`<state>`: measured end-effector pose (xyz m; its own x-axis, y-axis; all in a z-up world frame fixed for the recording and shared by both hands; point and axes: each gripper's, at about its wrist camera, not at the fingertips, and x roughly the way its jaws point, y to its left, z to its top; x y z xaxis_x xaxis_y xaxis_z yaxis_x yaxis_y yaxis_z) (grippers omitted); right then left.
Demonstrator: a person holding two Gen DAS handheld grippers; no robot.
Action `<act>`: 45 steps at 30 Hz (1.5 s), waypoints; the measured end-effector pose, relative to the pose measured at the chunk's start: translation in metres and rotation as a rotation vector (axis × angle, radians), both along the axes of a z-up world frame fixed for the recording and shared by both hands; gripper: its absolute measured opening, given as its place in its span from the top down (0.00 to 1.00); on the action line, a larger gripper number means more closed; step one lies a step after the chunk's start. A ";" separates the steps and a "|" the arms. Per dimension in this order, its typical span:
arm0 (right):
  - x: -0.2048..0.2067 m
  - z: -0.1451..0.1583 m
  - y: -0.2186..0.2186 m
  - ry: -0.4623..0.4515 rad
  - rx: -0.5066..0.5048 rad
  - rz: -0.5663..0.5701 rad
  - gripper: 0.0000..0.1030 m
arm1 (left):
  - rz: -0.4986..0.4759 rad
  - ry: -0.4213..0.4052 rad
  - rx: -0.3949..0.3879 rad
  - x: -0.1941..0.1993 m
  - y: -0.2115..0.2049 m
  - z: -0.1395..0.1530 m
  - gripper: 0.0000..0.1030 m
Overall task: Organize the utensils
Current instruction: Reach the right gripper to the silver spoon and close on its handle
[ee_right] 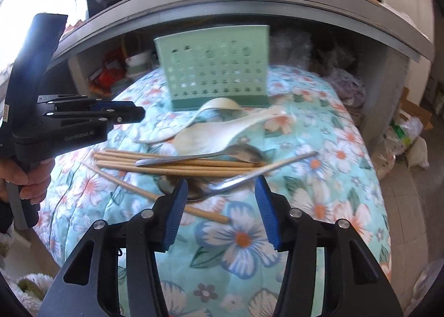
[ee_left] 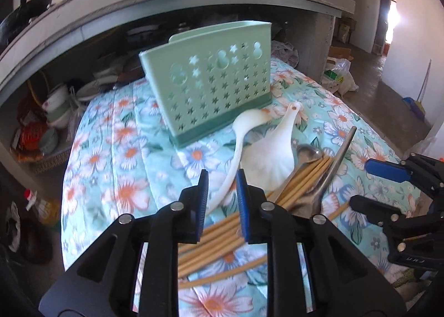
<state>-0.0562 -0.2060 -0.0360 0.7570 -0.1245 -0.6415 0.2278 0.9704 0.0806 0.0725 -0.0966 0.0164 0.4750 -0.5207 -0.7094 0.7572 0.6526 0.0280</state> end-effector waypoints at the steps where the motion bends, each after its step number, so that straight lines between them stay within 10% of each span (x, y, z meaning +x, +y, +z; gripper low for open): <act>1: 0.004 -0.001 0.004 0.008 -0.017 0.020 0.52 | 0.015 0.008 -0.003 0.000 0.004 -0.002 0.78; 18: 0.043 -0.020 0.068 0.164 -0.366 0.272 0.52 | 0.134 0.078 -0.034 0.015 0.040 -0.032 0.64; 45: 0.064 -0.028 0.080 0.331 -0.529 0.304 0.72 | 0.146 0.102 -0.026 0.027 0.044 -0.047 0.64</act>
<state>0.0082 -0.1258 -0.0640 0.5827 -0.2975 -0.7563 -0.1289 0.8850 -0.4474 0.0990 -0.0530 -0.0308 0.4728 -0.4708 -0.7449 0.6527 0.7550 -0.0630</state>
